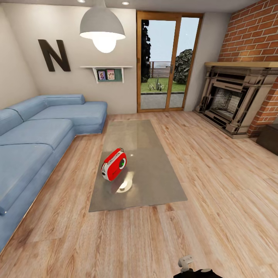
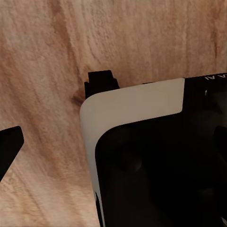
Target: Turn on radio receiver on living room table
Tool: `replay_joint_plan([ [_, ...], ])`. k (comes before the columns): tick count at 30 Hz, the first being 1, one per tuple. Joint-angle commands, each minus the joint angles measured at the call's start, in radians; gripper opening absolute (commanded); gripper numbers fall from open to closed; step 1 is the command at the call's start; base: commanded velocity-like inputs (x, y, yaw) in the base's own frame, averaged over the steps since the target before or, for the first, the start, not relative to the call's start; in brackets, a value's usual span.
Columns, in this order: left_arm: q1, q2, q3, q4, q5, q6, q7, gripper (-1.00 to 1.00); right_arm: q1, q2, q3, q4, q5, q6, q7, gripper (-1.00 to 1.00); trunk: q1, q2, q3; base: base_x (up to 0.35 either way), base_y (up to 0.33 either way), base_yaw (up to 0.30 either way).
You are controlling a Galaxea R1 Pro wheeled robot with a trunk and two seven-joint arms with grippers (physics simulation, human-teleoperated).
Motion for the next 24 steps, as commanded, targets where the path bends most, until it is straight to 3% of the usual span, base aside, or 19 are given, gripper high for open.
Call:
replay_joint_plan([
  [1,0.0,0.0,0.0,0.0,0.0,0.0,0.0,1.0,0.0,0.0,0.0,0.0,0.0,0.0,0.0,-1.0,0.0,0.0,0.0,0.0,0.0,0.0],
  [24,0.0,0.0,0.0,0.0,0.0,0.0,0.0,1.0,0.0,0.0,0.0,0.0,0.0,0.0,0.0,-1.0,0.0,0.0,0.0,0.0,0.0,0.0],
])
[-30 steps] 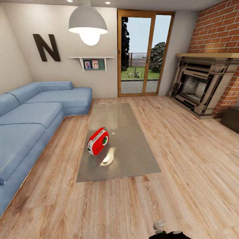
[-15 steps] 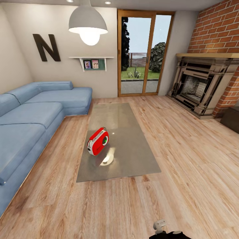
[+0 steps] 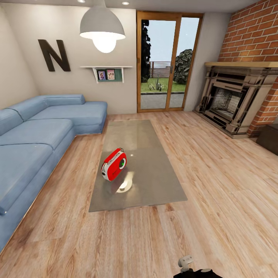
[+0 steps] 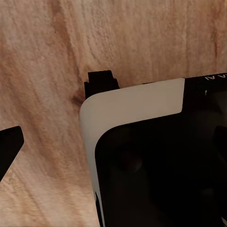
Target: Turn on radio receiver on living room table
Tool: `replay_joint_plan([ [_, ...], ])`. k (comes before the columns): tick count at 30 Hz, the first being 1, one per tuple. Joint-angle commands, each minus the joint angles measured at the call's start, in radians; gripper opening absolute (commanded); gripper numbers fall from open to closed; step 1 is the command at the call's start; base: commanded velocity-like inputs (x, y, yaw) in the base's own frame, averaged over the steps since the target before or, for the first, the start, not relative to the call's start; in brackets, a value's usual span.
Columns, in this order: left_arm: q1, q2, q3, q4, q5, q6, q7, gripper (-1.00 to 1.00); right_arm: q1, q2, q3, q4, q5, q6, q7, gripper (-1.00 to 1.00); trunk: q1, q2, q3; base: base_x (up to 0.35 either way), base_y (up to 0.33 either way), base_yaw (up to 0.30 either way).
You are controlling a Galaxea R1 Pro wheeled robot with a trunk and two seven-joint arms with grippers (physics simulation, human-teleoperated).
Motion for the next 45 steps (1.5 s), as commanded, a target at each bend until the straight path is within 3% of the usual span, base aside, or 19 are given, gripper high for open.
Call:
replay_joint_plan([
  [1,0.0,0.0,0.0,0.0,0.0,0.0,0.0,1.0,0.0,0.0,0.0,0.0,0.0,0.0,0.0,-1.0,0.0,0.0,0.0,0.0,0.0,0.0],
  [45,0.0,0.0,0.0,0.0,0.0,0.0,0.0,1.0,0.0,0.0,0.0,0.0,0.0,0.0,0.0,-1.0,0.0,0.0,0.0,0.0,0.0,0.0],
])
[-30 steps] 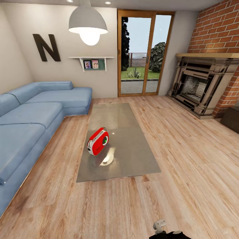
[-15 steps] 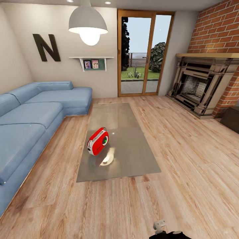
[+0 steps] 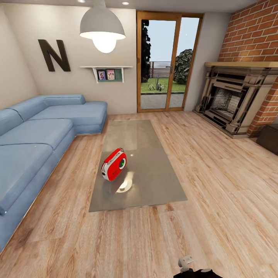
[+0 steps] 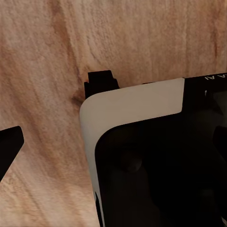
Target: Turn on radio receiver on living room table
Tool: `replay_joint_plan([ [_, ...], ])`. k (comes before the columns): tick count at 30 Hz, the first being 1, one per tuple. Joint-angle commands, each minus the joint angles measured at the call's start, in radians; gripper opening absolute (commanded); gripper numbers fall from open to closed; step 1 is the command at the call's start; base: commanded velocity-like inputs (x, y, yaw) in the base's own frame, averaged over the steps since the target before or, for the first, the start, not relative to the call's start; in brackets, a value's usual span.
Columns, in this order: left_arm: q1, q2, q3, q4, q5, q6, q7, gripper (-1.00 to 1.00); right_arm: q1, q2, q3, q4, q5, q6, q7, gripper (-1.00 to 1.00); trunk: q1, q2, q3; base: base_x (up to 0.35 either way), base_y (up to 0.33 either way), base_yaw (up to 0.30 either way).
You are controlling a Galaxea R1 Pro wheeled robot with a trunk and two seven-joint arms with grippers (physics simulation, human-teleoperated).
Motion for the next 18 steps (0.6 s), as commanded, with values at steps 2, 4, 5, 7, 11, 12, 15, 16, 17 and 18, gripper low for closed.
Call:
replay_joint_plan([
  [2,0.0,0.0,0.0,0.0,0.0,0.0,0.0,1.0,0.0,0.0,0.0,0.0,0.0,0.0,0.0,-1.0,0.0,0.0,0.0,0.0,0.0,0.0],
  [4,0.0,0.0,0.0,0.0,0.0,0.0,0.0,1.0,0.0,0.0,0.0,0.0,0.0,0.0,0.0,-1.0,0.0,0.0,0.0,0.0,0.0,0.0],
  [5,0.0,0.0,0.0,0.0,0.0,0.0,0.0,1.0,0.0,0.0,0.0,0.0,0.0,0.0,0.0,-1.0,0.0,0.0,0.0,0.0,0.0,0.0],
  [7,0.0,0.0,0.0,0.0,0.0,0.0,0.0,1.0,0.0,0.0,0.0,0.0,0.0,0.0,0.0,-1.0,0.0,0.0,0.0,0.0,0.0,0.0],
  [11,0.0,0.001,0.0,0.0,0.0,0.0,0.0,1.0,0.0,0.0,0.0,0.0,0.0,0.0,0.0,-1.0,0.0,0.0,0.0,0.0,0.0,0.0],
  [12,0.0,0.001,0.0,0.0,0.0,0.0,0.0,1.0,0.0,0.0,0.0,0.0,0.0,0.0,0.0,-1.0,0.0,0.0,0.0,0.0,0.0,0.0],
  [15,0.0,0.0,0.0,0.0,0.0,0.0,0.0,1.0,0.0,0.0,0.0,0.0,0.0,0.0,0.0,-1.0,0.0,0.0,0.0,0.0,0.0,0.0],
  [16,0.0,0.0,0.0,0.0,0.0,0.0,0.0,1.0,0.0,0.0,0.0,0.0,0.0,0.0,0.0,-1.0,0.0,0.0,0.0,0.0,0.0,0.0],
  [17,0.0,0.0,0.0,0.0,0.0,0.0,0.0,1.0,0.0,0.0,0.0,0.0,0.0,0.0,0.0,-1.0,0.0,0.0,0.0,0.0,0.0,0.0],
  [18,0.0,0.001,0.0,0.0,0.0,0.0,0.0,1.0,0.0,0.0,0.0,0.0,0.0,0.0,0.0,-1.0,0.0,0.0,0.0,0.0,0.0,0.0],
])
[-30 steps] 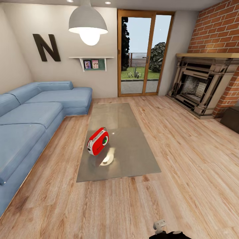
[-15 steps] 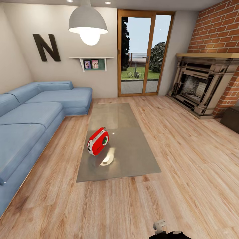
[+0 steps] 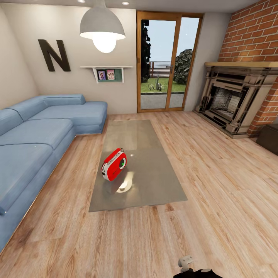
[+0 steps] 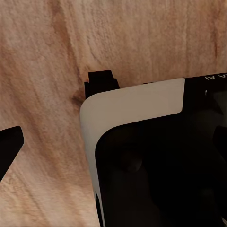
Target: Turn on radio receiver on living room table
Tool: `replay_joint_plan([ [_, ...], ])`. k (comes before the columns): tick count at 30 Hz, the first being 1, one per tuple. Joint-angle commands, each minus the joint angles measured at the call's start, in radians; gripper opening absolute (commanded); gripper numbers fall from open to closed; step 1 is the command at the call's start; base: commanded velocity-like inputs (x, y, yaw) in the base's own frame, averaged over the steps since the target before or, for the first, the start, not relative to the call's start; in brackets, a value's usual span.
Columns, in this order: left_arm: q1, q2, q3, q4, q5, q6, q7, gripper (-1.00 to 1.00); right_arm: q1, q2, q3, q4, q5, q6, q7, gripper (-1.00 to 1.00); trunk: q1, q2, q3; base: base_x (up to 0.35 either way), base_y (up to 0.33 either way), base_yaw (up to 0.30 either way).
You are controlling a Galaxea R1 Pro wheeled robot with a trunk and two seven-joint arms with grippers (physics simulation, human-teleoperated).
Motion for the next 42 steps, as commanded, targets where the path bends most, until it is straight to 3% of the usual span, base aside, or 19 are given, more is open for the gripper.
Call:
replay_joint_plan([
  [1,0.0,0.0,0.0,0.0,0.0,0.0,0.0,1.0,0.0,0.0,0.0,0.0,0.0,0.0,0.0,-1.0,0.0,0.0,0.0,0.0,0.0,0.0],
  [42,0.0,0.0,0.0,0.0,0.0,0.0,0.0,1.0,0.0,0.0,0.0,0.0,0.0,0.0,0.0,-1.0,0.0,0.0,0.0,0.0,0.0,0.0],
])
